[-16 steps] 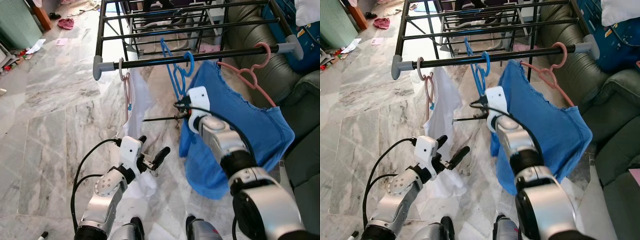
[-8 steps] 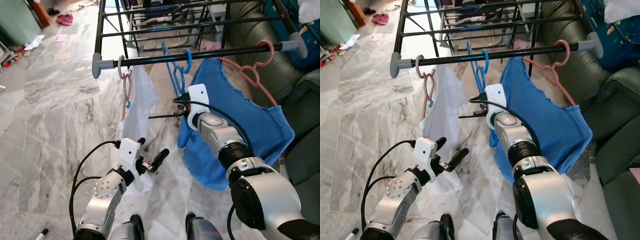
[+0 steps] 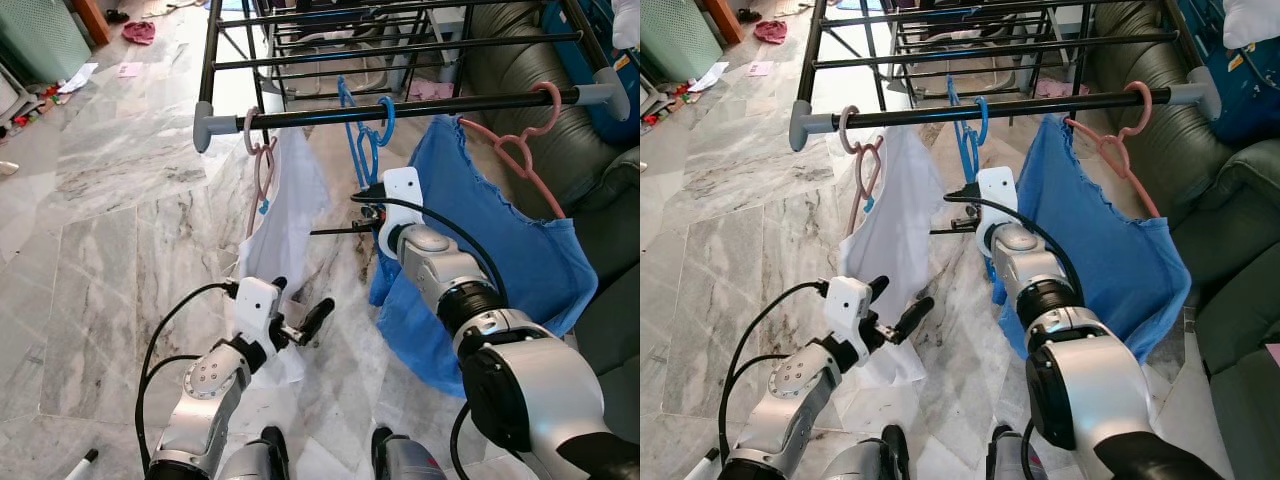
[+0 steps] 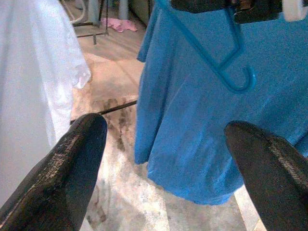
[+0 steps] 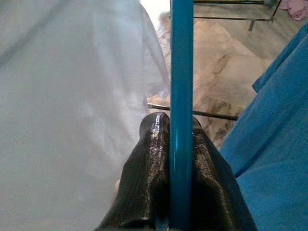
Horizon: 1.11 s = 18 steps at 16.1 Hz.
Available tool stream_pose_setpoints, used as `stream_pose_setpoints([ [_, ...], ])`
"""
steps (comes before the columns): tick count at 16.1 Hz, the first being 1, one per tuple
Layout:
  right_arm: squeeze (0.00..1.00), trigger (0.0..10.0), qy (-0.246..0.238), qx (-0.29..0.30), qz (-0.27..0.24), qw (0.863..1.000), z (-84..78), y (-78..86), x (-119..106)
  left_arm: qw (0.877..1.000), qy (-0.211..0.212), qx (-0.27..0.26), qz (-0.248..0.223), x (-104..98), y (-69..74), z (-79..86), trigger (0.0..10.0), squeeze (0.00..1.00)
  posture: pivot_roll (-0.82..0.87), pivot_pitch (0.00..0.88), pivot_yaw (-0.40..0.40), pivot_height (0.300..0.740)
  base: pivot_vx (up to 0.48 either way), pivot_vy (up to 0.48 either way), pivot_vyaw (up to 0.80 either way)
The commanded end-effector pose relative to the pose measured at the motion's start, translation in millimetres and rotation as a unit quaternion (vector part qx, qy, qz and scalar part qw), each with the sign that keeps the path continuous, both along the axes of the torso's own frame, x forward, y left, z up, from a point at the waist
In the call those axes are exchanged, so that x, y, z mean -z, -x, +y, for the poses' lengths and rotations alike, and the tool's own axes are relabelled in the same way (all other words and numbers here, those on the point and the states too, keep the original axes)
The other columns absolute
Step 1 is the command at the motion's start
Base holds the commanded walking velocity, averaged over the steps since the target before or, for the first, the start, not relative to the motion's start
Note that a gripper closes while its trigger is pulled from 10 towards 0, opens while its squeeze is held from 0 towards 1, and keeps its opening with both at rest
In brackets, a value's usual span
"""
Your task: Hang hanger
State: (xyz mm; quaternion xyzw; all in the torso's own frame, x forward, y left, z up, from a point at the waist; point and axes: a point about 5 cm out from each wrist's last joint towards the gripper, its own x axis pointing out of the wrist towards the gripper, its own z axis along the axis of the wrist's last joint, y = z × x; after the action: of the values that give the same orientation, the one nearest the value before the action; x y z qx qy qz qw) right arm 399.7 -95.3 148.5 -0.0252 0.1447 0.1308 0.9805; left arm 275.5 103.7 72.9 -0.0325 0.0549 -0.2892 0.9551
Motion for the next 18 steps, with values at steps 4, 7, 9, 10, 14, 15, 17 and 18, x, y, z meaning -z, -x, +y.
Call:
stream_pose_setpoints([
  [4, 0.00, 10.0, 0.050, -0.033, -0.039, 0.997, 16.4, 3.9, 2.6, 1.000, -0.010, -0.001, 0.006, 1.6, 2.5, 2.3, 10.0, 0.00, -0.06, 0.252, 0.064, 0.740, 0.000, 0.000, 0.00],
  [7, 0.00, 10.0, 0.100, -0.006, -0.038, 0.994, 10.7, 7.0, 13.1, 1.000, -0.009, 0.004, 0.007, 1.1, 1.3, 0.2, 10.0, 0.00, -0.07, 0.252, 0.069, 0.740, 0.000, 0.000, 0.00],
  [9, 0.00, 10.0, 0.094, 0.033, -0.031, 0.995, -0.4, 5.2, 13.3, 1.000, -0.010, 0.007, 0.008, 1.6, 1.4, -0.9, 10.0, 0.00, -0.07, 0.253, 0.071, 0.740, 0.000, 0.000, 0.00],
  [10, 0.00, 10.0, 0.083, 0.053, -0.025, 0.995, -5.7, 4.4, 13.2, 1.000, -0.010, 0.008, 0.008, 1.9, 1.4, -1.3, 10.0, 0.00, -0.07, 0.253, 0.071, 0.740, 0.000, 0.000, 0.00],
  [14, 0.00, 10.0, 0.073, 0.108, -0.001, 0.991, -22.7, 3.4, 15.4, 1.000, -0.011, 0.011, 0.011, 2.6, 1.8, -0.2, 10.0, 0.00, -0.07, 0.250, 0.072, 0.740, 0.000, 0.000, 0.00],
  [15, 0.00, 10.0, 0.073, 0.107, 0.002, 0.992, -22.8, 3.9, 16.7, 1.000, -0.012, 0.011, 0.011, 2.7, 1.8, -0.4, 10.0, 0.00, -0.07, 0.250, 0.072, 0.740, 0.000, 0.000, 0.00],
  [17, 0.00, 10.0, 0.059, 0.103, 0.006, 0.993, -18.8, 5.0, 18.6, 1.000, -0.012, 0.012, 0.012, 3.1, 2.2, -0.5, 10.0, 0.00, -0.07, 0.249, 0.075, 0.740, 0.000, 0.000, 0.00],
  [18, 0.00, 10.0, 0.059, 0.101, 0.006, 0.993, -17.4, 5.0, 18.4, 1.000, -0.012, 0.012, 0.013, 3.1, 2.3, -0.6, 10.0, 0.00, -0.07, 0.249, 0.075, 0.740, 0.000, 0.000, 0.00],
])
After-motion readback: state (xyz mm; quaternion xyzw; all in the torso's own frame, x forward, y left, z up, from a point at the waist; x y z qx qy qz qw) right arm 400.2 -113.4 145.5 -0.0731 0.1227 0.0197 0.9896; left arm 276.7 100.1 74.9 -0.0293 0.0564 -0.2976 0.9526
